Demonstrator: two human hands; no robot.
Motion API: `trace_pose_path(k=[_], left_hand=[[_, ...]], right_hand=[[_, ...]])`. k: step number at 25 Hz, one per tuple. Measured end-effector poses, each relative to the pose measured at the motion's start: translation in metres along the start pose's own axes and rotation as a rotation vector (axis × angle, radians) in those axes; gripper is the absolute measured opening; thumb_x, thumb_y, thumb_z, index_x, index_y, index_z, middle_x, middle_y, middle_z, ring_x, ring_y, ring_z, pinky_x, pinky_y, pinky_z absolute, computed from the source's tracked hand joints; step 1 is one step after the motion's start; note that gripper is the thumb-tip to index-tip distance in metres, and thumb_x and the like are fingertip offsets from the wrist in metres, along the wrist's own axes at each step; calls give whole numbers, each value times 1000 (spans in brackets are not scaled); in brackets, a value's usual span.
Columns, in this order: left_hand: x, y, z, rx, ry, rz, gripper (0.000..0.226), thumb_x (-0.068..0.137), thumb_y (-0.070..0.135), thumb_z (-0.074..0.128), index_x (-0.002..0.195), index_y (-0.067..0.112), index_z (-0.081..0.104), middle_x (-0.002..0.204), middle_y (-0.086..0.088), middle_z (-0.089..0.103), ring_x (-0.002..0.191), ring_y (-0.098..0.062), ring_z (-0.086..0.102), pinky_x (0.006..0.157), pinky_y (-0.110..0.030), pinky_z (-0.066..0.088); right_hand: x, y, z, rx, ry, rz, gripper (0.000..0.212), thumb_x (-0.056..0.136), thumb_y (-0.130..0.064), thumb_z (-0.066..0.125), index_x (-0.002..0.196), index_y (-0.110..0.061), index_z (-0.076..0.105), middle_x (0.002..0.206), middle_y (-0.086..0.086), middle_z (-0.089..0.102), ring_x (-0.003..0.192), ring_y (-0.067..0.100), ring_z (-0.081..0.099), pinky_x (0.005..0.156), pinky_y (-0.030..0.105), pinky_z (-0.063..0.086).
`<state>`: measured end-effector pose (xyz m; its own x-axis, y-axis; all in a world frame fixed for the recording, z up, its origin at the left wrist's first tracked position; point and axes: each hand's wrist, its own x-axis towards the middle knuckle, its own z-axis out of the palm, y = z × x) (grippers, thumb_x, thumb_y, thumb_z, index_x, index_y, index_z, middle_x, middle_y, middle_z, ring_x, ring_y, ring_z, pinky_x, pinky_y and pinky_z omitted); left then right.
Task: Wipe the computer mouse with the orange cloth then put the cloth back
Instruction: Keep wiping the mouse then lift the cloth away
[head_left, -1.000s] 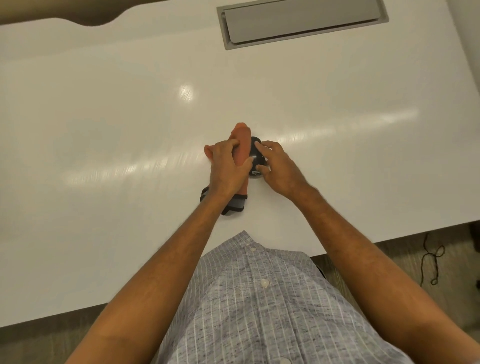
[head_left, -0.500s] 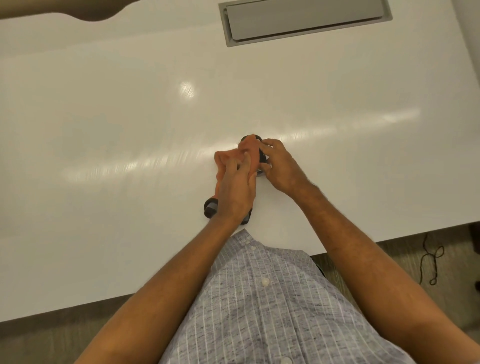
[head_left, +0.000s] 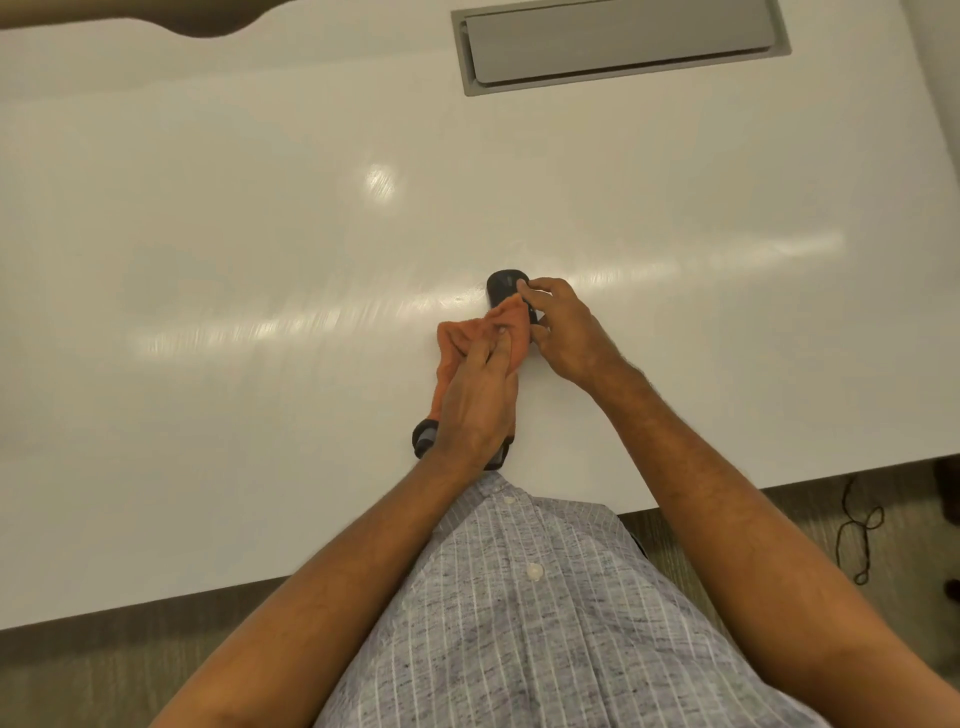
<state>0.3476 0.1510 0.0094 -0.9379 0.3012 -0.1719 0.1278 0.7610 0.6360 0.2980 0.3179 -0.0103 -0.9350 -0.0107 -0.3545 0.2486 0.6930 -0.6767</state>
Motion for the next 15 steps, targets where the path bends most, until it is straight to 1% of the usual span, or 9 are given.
trace_pose_path(k=[1, 3, 4, 7, 9, 11, 13, 14, 15], left_hand=[[6, 0, -2, -35, 47, -32, 44, 103, 16, 52, 147, 12, 50, 147, -15, 53, 133, -31, 46, 110, -49, 44], [18, 3, -6, -96, 34, -70, 46, 105, 18, 51, 151, 12, 48, 148, -15, 50, 134, -31, 47, 110, -44, 42], [28, 2, -9, -144, 12, -78, 47, 106, 17, 50, 152, 10, 47, 147, -15, 51, 132, -30, 49, 109, -42, 44], [60, 1, -28, -158, -12, -65, 44, 104, 19, 49, 148, 14, 52, 130, -14, 60, 119, -26, 57, 98, -40, 52], [88, -1, -40, -92, -85, -50, 40, 101, 21, 46, 139, 21, 60, 113, -12, 67, 104, -24, 64, 92, -38, 53], [115, -4, -50, 5, -195, -73, 41, 100, 29, 42, 134, 26, 65, 107, -9, 70, 102, -25, 66, 91, -34, 43], [134, -6, -56, 68, -291, -98, 45, 99, 38, 38, 134, 32, 66, 108, -7, 72, 107, -25, 65, 93, -33, 35], [139, -7, -57, 88, -327, -99, 48, 98, 42, 37, 136, 35, 65, 111, -7, 72, 109, -24, 65, 97, -33, 37], [141, -8, -58, 85, -355, -97, 50, 97, 43, 37, 139, 37, 63, 119, -6, 72, 113, -24, 65, 103, -36, 41]], right_hand=[[0, 0, 0, -19, 2, -10, 54, 102, -18, 62, 153, -18, 45, 151, 1, 46, 127, 25, 57, 95, 11, 40], [-1, -1, -1, -67, -3, -31, 54, 100, -16, 64, 152, -20, 47, 155, 4, 43, 127, 25, 57, 99, 22, 42], [-2, -2, -1, -69, -6, -32, 56, 100, -15, 65, 152, -21, 46, 156, 5, 43, 128, 25, 57, 102, 25, 44], [-4, -5, -3, -90, -12, -32, 63, 99, -12, 65, 156, -21, 40, 156, 6, 42, 128, 27, 57, 108, 35, 49], [-6, -7, -4, -98, -13, -38, 66, 99, -10, 65, 158, -20, 38, 156, 7, 41, 128, 28, 57, 109, 38, 49], [-8, -8, -5, -97, -10, -40, 65, 100, -10, 64, 158, -18, 37, 156, 8, 41, 126, 29, 58, 109, 37, 48], [-8, -9, -7, -98, -17, -38, 64, 100, -10, 64, 158, -17, 37, 157, 9, 41, 126, 29, 58, 110, 37, 48], [-8, -9, -7, -98, -21, -37, 64, 100, -10, 64, 158, -16, 37, 157, 9, 40, 126, 30, 58, 110, 38, 48], [-7, -9, -8, -99, -25, -35, 65, 100, -10, 64, 158, -16, 37, 157, 9, 40, 127, 30, 57, 110, 38, 48]])
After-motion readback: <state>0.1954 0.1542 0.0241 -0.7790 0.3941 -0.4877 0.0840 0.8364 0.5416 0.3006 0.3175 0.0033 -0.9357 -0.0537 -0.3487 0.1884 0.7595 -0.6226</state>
